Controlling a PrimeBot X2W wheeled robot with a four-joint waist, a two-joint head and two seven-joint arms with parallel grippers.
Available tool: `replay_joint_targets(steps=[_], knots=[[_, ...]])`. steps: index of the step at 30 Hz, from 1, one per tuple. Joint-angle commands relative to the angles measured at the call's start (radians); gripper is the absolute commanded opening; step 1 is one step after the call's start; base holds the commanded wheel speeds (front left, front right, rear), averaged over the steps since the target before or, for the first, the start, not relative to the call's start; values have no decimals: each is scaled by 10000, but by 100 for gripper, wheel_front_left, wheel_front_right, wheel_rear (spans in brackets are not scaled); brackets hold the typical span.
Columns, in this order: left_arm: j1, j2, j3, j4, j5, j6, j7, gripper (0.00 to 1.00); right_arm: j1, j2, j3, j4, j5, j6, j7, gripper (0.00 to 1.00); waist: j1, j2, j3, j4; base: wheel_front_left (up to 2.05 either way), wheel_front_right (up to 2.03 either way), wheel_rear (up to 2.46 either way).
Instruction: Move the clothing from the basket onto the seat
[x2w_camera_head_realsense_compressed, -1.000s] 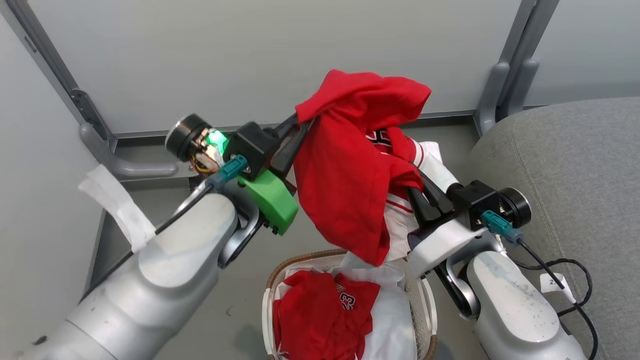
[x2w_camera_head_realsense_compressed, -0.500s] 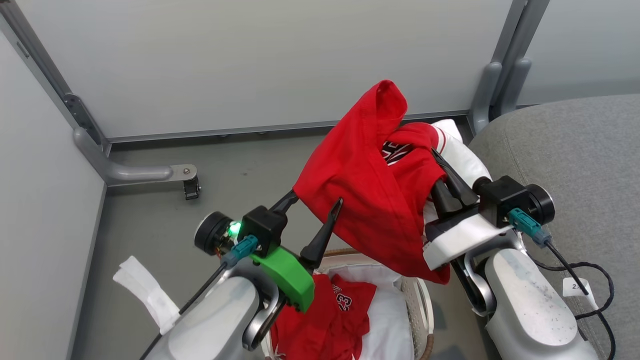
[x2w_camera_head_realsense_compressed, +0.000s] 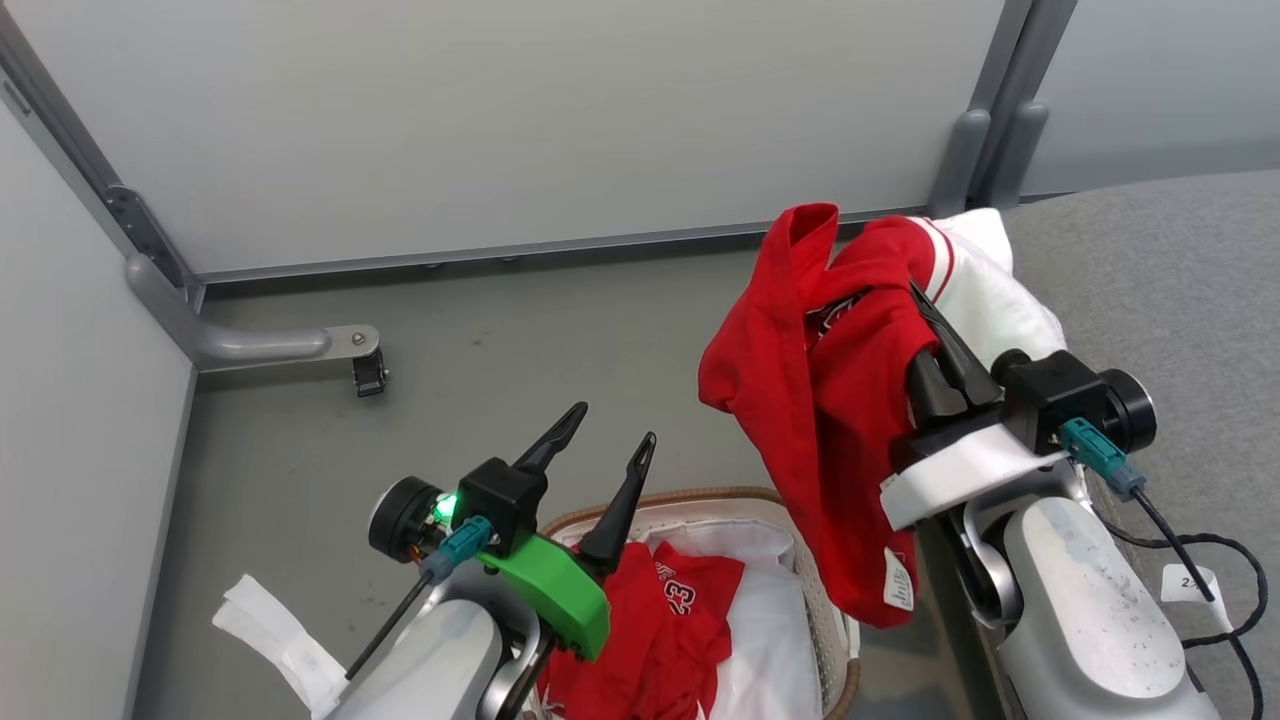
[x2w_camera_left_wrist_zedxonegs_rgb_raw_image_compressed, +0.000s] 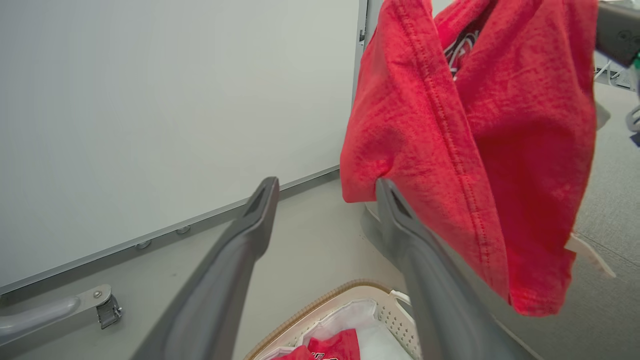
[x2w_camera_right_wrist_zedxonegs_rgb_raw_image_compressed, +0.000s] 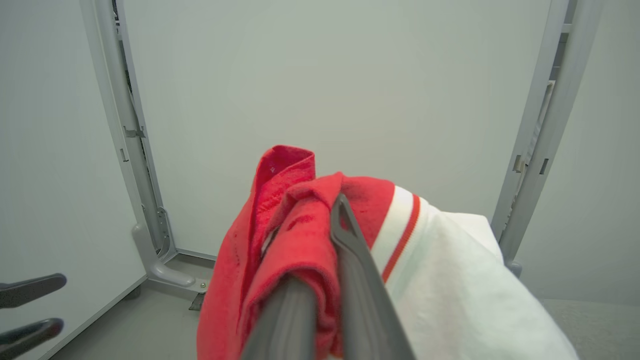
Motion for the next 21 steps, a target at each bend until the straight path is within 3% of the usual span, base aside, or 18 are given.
replay_joint_targets(steps=[1, 7, 21], knots=[[163, -53, 110, 9, 102, -70, -4, 100, 103, -35, -66, -44, -114, -10, -49, 0, 0, 22, 23, -52, 0, 0, 0], [248, -216, 405, -72, 502, -227, -3, 100, 152, -37, -344, -139, -361, -10, -49, 0, 0, 22, 251, -531, 0, 0, 0], [-432, -283, 428, -321, 1203, -380, -2, 100, -320, -34, -1436, -764, -435, -12, -49, 0, 0, 22, 1747, -3109, 0, 0, 0]])
